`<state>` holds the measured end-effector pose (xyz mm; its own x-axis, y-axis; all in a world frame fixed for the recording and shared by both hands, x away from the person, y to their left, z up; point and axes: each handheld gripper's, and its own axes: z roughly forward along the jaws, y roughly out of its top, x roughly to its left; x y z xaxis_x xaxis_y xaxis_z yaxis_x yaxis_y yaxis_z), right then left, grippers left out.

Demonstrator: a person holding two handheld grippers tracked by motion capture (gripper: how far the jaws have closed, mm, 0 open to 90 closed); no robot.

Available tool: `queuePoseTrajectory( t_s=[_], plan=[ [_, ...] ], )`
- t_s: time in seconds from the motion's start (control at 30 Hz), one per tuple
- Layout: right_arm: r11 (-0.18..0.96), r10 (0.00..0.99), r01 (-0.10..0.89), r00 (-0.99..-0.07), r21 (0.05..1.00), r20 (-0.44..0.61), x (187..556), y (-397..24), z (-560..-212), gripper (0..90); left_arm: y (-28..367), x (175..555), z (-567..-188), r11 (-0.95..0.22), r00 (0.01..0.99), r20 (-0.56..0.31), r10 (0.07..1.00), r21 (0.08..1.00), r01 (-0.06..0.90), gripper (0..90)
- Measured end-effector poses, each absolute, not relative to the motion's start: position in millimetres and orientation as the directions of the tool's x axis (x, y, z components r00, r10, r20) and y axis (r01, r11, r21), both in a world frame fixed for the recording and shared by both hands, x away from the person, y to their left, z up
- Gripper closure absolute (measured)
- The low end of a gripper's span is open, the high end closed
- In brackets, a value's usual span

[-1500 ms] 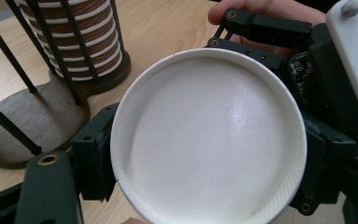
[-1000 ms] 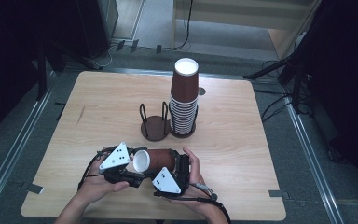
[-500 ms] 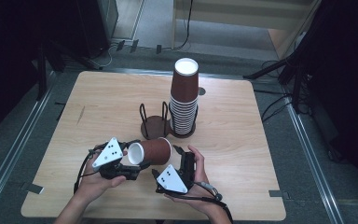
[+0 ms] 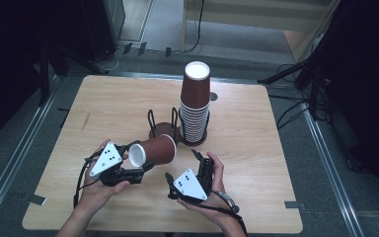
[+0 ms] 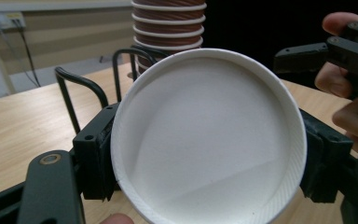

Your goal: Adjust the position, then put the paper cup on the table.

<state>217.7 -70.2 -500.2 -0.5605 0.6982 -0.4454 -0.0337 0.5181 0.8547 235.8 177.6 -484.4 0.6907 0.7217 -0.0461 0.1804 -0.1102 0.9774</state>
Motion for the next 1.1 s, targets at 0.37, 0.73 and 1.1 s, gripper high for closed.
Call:
queuePoseTrajectory(
  t_s=[0.37,0.73,1.1],
  plan=[
    [0.382,0.815,0.076,-0.498,0.921,-0.297,224.9,-80.9,-496.9,0.0,176.3,235.9,-487.9,-0.057,0.671,-0.062,0.739,0.986,0.154,23.0],
    [0.203,0.892,0.225,-0.444,0.953,-0.085,233.2,-87.3,-495.4,0.0,178.8,235.3,-488.5,-0.001,0.662,-0.087,0.744,0.991,0.131,23.0],
    [0.052,0.895,0.377,-0.428,0.925,0.124,232.6,-87.6,-490.3,0.0,170.8,234.7,-491.2,0.012,0.653,-0.086,0.753,0.993,0.117,22.9]
  ],
)
